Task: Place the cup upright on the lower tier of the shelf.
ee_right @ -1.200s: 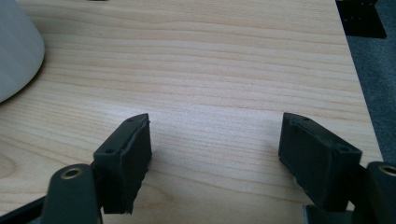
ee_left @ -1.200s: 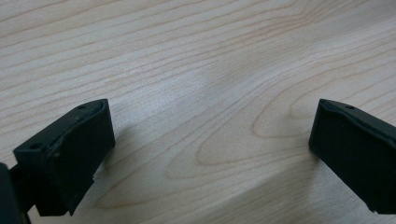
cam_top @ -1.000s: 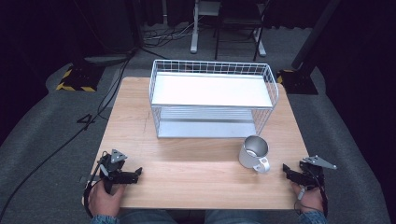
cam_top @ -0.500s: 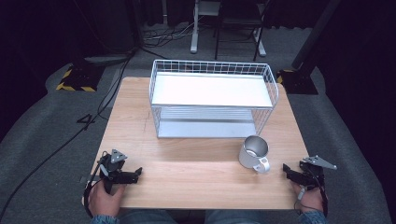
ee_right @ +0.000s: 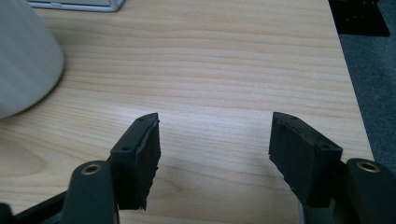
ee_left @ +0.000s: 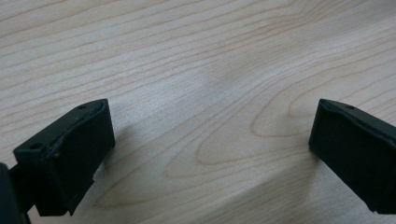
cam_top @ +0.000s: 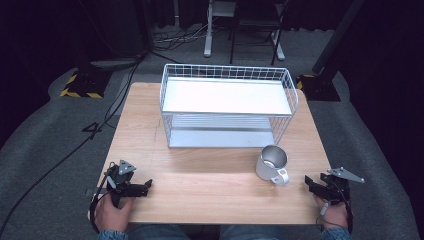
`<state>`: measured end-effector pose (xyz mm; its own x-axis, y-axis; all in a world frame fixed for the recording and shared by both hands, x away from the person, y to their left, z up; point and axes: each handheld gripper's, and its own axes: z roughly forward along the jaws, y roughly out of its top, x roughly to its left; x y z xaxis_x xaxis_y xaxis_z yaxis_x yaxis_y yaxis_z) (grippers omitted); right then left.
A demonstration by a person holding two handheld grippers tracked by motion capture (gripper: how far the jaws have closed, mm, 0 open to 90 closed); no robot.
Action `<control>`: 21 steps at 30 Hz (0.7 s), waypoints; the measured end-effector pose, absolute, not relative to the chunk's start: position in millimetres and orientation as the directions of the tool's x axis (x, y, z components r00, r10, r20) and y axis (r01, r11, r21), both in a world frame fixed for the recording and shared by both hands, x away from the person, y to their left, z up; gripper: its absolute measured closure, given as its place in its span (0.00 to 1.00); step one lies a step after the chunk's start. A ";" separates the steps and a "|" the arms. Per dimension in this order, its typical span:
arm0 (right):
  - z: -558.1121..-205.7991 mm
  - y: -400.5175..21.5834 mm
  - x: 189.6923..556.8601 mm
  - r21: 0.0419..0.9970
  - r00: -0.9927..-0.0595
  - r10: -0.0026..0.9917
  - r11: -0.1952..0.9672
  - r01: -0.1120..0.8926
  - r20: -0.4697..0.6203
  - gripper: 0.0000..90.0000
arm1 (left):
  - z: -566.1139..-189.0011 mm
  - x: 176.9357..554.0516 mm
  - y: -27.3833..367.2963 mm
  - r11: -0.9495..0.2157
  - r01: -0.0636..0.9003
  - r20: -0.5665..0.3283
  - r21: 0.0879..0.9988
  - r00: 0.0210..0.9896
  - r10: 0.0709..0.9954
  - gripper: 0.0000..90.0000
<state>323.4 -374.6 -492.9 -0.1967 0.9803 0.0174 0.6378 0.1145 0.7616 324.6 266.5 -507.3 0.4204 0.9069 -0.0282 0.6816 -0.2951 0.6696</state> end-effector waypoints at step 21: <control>-431.3 -344.2 293.9 0.805 -0.377 0.922 0.161 0.570 0.083 0.42 | -507.4 324.5 266.3 -0.293 0.683 -0.031 0.669 0.419 0.907 0.01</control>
